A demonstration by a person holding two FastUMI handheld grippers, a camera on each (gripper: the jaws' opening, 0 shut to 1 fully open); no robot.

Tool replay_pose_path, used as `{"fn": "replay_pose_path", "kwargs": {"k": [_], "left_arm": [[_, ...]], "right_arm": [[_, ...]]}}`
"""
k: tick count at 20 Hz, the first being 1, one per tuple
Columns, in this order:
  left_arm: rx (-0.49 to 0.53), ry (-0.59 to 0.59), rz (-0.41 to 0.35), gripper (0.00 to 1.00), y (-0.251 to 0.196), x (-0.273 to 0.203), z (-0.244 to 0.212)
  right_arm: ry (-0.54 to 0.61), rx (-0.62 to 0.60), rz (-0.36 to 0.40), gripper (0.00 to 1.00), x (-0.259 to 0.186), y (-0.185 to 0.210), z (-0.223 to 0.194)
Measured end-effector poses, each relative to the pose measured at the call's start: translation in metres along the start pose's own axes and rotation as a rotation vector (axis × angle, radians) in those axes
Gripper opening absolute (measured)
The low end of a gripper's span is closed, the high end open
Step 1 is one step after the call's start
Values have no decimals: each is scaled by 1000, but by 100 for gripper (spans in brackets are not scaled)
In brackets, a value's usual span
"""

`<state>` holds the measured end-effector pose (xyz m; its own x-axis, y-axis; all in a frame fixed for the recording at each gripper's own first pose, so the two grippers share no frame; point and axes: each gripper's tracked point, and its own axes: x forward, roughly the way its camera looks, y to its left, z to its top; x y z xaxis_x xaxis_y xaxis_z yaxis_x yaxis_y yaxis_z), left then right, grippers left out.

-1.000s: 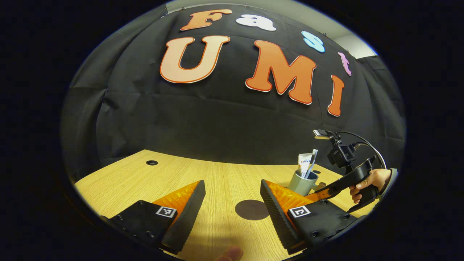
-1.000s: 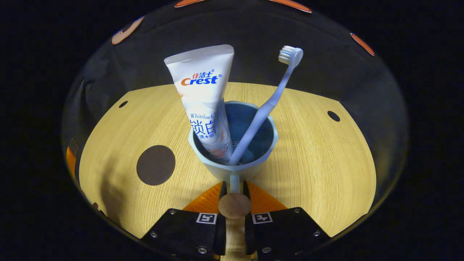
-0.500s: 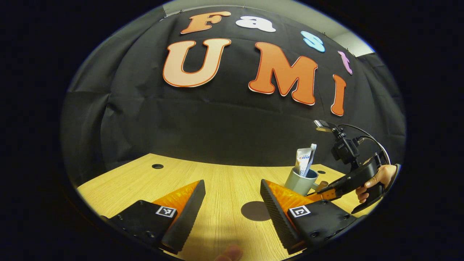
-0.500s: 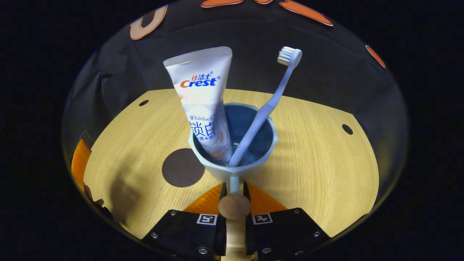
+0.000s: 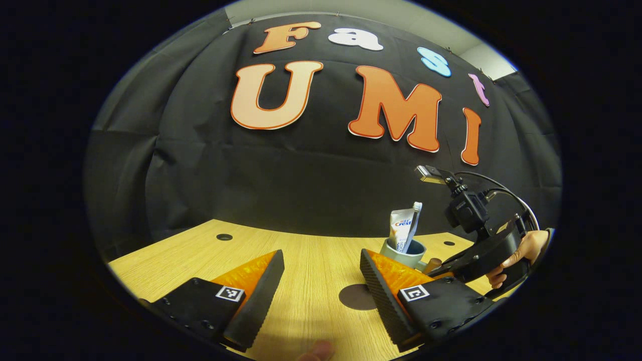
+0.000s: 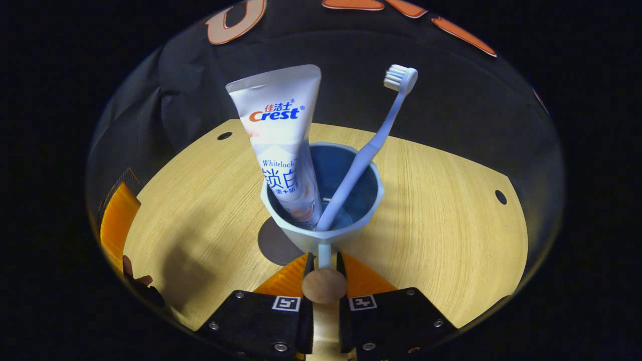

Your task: Put the toothbrush and toothpaste on the desktop into the cup, then pick up the cup and place it on the coaster on the desktop.

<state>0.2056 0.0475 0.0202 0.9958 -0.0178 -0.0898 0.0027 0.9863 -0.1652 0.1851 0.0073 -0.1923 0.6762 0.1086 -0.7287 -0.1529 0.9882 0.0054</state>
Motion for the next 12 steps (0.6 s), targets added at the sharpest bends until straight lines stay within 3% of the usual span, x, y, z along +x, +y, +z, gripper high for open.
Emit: {"fn": "replay_pose_path", "kwargs": {"k": [12], "left_arm": [[1, -5, 17, 97, 3, -2, 1]], "right_arm": [[47, -51, 35, 20, -3, -4, 0]]}}
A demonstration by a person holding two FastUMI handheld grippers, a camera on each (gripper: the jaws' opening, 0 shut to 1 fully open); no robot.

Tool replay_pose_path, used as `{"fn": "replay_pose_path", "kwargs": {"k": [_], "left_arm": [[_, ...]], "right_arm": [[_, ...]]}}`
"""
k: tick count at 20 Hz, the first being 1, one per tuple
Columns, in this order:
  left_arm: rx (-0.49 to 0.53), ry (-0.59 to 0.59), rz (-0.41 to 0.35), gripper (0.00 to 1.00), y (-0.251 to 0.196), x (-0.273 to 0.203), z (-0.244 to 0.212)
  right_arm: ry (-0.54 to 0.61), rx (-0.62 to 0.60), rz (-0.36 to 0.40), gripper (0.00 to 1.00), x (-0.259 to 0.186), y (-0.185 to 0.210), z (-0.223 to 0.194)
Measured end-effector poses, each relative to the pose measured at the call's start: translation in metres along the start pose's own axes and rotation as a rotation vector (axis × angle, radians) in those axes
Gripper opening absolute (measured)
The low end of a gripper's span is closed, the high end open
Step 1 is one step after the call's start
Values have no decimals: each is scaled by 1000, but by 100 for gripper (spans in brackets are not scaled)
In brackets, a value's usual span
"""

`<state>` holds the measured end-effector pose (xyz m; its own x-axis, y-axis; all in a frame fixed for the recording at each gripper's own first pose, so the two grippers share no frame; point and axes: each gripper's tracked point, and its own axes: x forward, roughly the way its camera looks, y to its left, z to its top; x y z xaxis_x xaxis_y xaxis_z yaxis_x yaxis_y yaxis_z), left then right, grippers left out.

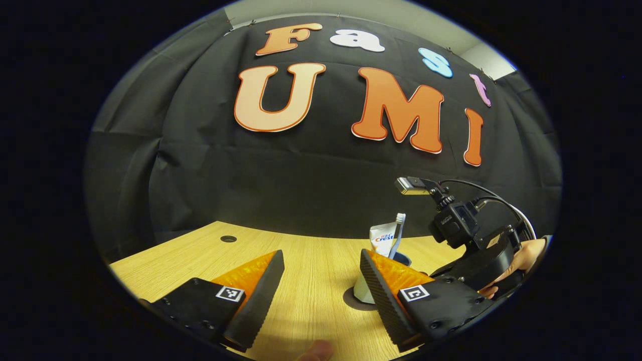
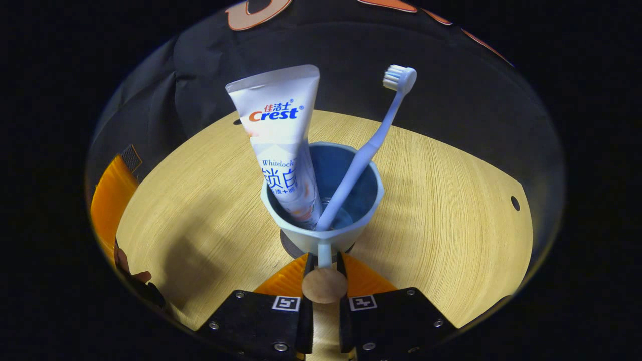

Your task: Put the toothbrush and toothpaste on the desktop into the cup, then pick up the cup and place it on the coaster on the desktop.

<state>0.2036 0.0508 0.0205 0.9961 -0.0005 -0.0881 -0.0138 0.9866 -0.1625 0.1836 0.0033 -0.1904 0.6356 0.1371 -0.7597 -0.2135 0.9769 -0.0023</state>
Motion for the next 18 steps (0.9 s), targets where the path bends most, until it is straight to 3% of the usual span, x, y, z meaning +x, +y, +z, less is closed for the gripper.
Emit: {"fn": "replay_pose_path", "kwargs": {"k": [7, 8, 10, 11, 12, 13, 14, 16, 17, 18], "left_arm": [[-5, -2, -5, 97, 1, 0, 0], [-6, -2, -5, 97, 0, 0, 0], [-7, 1, -4, 97, 0, -1, 0], [-8, 0, -5, 97, 0, 0, -1], [-9, -2, -6, 97, 0, 0, 0], [-10, -7, -6, 97, 0, 0, 0], [-8, -10, -4, 97, 1, 0, 0], [-4, -14, -2, 97, 1, 0, 2], [-3, -19, -4, 97, 0, -1, 5], [-3, -25, -6, 97, 0, -2, 6]], "right_arm": [[4, 20, 9, 25, -4, 1, -4], [-14, 25, 13, 22, -6, 1, 0], [-48, 21, 17, 28, -12, 1, 6], [-74, 12, 14, 22, -16, 1, 10], [-99, 5, 11, 23, -21, -1, 15], [-125, 0, 11, 25, -26, -1, 17], [-156, 1, 11, 39, -31, -2, 21], [-224, 20, 1, 49, -40, -7, 29], [-252, 32, -3, 46, -45, -9, 30], [-278, 41, -3, 58, -50, -12, 32]]}}
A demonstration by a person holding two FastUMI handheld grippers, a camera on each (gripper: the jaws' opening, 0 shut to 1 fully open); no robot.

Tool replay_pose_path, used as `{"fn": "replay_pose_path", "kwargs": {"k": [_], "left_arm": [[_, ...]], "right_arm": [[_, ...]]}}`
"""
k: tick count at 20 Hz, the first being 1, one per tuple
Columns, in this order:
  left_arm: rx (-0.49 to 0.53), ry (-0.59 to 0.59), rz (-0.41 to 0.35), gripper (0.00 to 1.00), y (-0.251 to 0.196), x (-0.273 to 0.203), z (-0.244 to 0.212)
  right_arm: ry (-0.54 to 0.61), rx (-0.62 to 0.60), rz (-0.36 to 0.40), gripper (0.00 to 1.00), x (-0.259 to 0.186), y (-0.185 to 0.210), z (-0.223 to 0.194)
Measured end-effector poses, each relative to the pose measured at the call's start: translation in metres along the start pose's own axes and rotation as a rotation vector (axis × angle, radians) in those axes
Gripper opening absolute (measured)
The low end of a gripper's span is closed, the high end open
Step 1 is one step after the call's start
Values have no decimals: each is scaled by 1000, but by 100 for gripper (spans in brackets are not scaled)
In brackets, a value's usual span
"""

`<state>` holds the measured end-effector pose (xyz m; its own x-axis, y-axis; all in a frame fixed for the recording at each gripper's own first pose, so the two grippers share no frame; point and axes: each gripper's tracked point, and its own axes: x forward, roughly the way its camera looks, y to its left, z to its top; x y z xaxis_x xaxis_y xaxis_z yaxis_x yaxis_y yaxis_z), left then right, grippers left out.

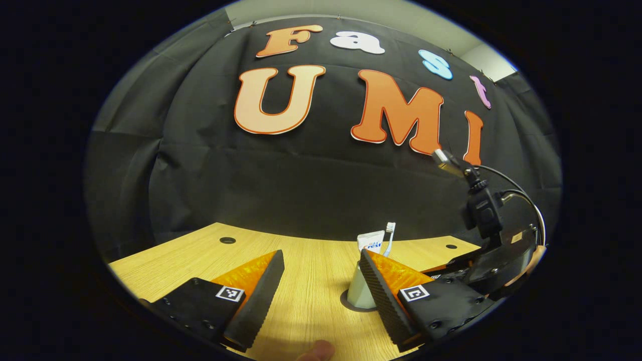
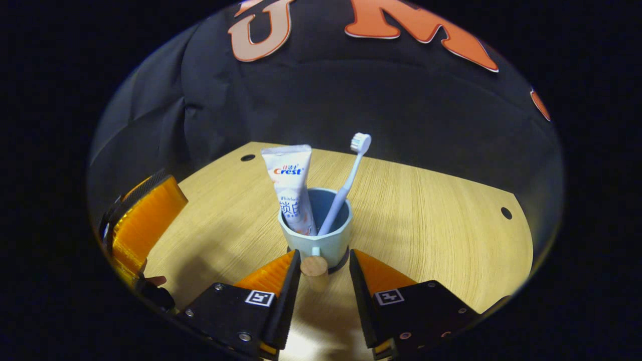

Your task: Put the toothbrush and toothpaste on the desktop into the cup, then pick up the cup and place it on the coaster on the desktop.

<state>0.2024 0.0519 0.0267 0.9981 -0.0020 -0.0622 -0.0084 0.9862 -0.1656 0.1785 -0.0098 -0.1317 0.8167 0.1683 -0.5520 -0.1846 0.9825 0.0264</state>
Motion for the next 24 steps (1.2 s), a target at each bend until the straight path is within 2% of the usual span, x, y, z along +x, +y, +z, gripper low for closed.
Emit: {"fn": "replay_pose_path", "kwargs": {"k": [3, 4, 8, 10, 11, 12, 15, 19, 24], "left_arm": [[4, -19, -12, 97, -9, -3, 10], [11, -28, -15, 96, -14, -4, 15], [30, -66, -34, 96, -31, -12, 34], [36, -74, -46, 98, -40, -17, 40], [34, -84, -55, 98, -44, -20, 45], [34, -95, -61, 98, -49, -23, 50], [55, -130, -64, 96, -59, -33, 67], [62, -173, -78, 96, -81, -47, 84], [70, -181, -71, 96, -97, -60, 78]], "right_arm": [[-67, 4, 12, 64, -16, -7, 9], [-83, -8, 9, 69, -19, -9, 9], [-193, -53, -29, 77, -32, -19, 16], [-263, -74, -78, 80, -43, -31, 23], [-298, -86, -100, 76, -49, -37, 26], [-333, -98, -126, 82, -57, -45, 27], [-400, -98, -183, 83, -79, -64, 29], [-503, -78, -211, 83, -111, -81, 33], [-585, -103, -277, 83, -144, -100, 33]]}}
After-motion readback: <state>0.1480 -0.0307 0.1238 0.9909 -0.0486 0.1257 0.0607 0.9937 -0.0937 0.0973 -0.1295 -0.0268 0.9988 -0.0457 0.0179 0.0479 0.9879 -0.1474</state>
